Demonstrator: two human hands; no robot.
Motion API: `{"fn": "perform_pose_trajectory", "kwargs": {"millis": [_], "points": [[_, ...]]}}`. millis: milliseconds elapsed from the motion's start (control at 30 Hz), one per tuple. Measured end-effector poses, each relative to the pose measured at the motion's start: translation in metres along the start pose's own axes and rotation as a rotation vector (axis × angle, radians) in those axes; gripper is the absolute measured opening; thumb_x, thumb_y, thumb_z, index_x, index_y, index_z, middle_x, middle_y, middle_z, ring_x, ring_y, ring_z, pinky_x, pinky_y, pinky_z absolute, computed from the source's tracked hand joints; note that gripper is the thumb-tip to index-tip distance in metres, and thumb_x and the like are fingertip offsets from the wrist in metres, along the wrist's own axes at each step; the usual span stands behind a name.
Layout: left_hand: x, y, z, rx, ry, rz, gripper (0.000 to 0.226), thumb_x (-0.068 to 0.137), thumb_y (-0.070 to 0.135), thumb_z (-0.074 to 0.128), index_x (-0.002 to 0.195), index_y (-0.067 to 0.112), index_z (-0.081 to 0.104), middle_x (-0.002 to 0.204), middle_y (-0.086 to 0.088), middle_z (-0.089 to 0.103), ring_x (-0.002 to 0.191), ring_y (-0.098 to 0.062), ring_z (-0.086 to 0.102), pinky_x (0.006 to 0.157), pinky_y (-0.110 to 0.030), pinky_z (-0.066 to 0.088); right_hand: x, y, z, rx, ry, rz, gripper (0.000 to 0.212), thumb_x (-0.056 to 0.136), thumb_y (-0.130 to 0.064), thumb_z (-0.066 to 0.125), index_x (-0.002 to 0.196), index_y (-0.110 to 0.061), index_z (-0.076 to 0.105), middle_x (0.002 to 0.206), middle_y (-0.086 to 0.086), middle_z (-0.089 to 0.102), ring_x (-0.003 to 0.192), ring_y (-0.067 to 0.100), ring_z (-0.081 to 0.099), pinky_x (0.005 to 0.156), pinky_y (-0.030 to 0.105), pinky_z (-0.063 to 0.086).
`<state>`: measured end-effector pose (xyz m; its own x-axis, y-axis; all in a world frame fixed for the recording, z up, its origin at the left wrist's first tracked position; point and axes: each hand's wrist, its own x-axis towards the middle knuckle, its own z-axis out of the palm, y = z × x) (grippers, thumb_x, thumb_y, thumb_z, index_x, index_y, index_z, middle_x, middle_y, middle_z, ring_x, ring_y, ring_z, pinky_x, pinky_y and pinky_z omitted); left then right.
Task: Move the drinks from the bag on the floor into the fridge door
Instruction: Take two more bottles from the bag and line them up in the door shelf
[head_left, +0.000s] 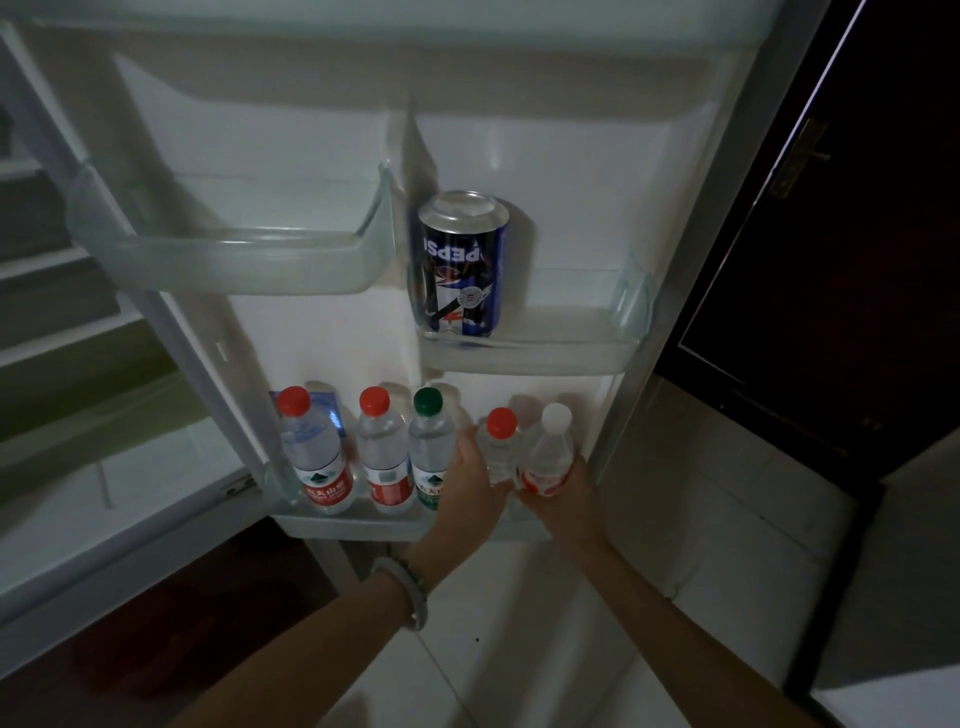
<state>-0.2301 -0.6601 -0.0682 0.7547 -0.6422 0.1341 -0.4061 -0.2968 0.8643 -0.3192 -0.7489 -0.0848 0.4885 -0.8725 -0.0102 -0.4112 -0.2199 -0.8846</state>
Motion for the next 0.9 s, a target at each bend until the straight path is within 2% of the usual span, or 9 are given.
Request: {"fn": "perform_pose_trajectory", "kwargs": {"millis": [67,167,267,367,467,567,667,733,900], "points": [[-0.001,0.002,-0.004,0.033,-0.041,-0.015,0.061,0.078,0.023,0.074,0.124,0.017,0.034,0.117,-0.005,0.055,0.104,-0.021,0.059,0.088,-0.037,0.053,0.0,-0.003,-0.002,-0.005,-0.031,-0.017,0.084,0.059,-0.031,0.085,0.128,-0.013,0.042,0.113,0.007,0.065,0.099,0.026,0.063,0.084,0.042,0.053],[0.002,0.005,-0.01,0.143,-0.091,-0.018,0.071,0.082,0.033,0.068,0.136,0.01,0.028,0.13,-0.008,0.051,0.113,-0.023,0.056,0.094,-0.035,0.048,0.004,-0.003,-0.005,-0.038,-0.038,-0.046,0.075,0.056,-0.038,0.084,0.119,-0.019,0.049,0.107,0.0,0.066,0.097,0.017,0.064,0.08,0.036,0.054],[0.001,0.01,-0.017,0.352,-0.095,-0.037,0.075,0.084,0.043,0.061,0.14,0.012,0.022,0.125,-0.01,0.055,0.104,-0.025,0.061,0.084,-0.038,0.053,0.008,0.004,-0.003,-0.193,0.014,-0.052,0.075,0.049,-0.047,0.082,0.111,-0.016,0.053,0.104,0.007,0.064,0.095,0.022,0.063,0.078,0.035,0.055],[-0.003,0.015,-0.022,0.522,-0.114,-0.036,0.07,0.088,0.04,0.057,0.14,0.011,0.021,0.123,-0.013,0.054,0.096,-0.027,0.063,0.077,-0.036,0.054,0.015,0.012,-0.001,-0.235,0.001,-0.017,0.086,0.041,-0.061,0.074,0.111,-0.016,0.053,0.101,0.008,0.063,0.091,0.024,0.064,0.074,0.038,0.057],[-0.007,0.018,-0.022,0.501,-0.085,0.021,0.074,0.087,0.035,0.06,0.142,0.01,0.018,0.137,-0.013,0.042,0.096,-0.028,0.062,0.078,-0.037,0.054,0.015,0.009,-0.001,-0.214,0.007,-0.014,0.084,0.044,-0.055,0.08,0.114,-0.017,0.052,0.103,0.009,0.063,0.091,0.026,0.064,0.075,0.042,0.057],[-0.009,0.016,-0.018,0.505,-0.075,0.086,0.082,0.088,0.028,0.061,0.146,0.01,0.006,0.15,-0.014,0.023,0.106,-0.031,0.059,0.087,-0.039,0.052,0.017,0.01,0.0,-0.176,0.022,-0.04,0.084,0.044,-0.052,0.079,0.115,-0.017,0.05,0.104,0.01,0.063,0.092,0.028,0.064,0.076,0.044,0.056],[-0.012,0.013,-0.018,0.502,-0.063,0.101,0.08,0.091,0.022,0.057,0.147,0.011,0.001,0.155,-0.014,0.011,0.113,-0.032,0.056,0.091,-0.038,0.048,0.018,0.018,0.001,-0.154,0.003,-0.049,0.085,0.044,-0.058,0.074,0.117,-0.021,0.048,0.107,0.008,0.063,0.095,0.027,0.062,0.08,0.045,0.055],[-0.018,0.011,-0.019,0.476,-0.072,0.111,0.08,0.093,0.023,0.055,0.147,0.011,-0.002,0.156,-0.013,0.007,0.12,-0.032,0.05,0.095,-0.038,0.046,0.01,0.009,-0.005,-0.148,-0.016,-0.074,0.083,0.05,-0.054,0.078,0.12,-0.022,0.046,0.111,0.007,0.062,0.1,0.026,0.061,0.083,0.044,0.054],[-0.045,0.0,-0.02,0.548,-0.072,0.242,0.08,0.092,0.025,0.053,0.147,0.011,-0.003,0.157,-0.011,0.004,0.141,-0.024,0.019,0.112,-0.036,0.018,-0.004,0.0,-0.023,-0.101,-0.075,-0.128,0.075,0.062,-0.034,0.084,0.124,-0.016,0.045,0.119,0.006,0.06,0.105,0.024,0.06,0.086,0.045,0.052]]}}
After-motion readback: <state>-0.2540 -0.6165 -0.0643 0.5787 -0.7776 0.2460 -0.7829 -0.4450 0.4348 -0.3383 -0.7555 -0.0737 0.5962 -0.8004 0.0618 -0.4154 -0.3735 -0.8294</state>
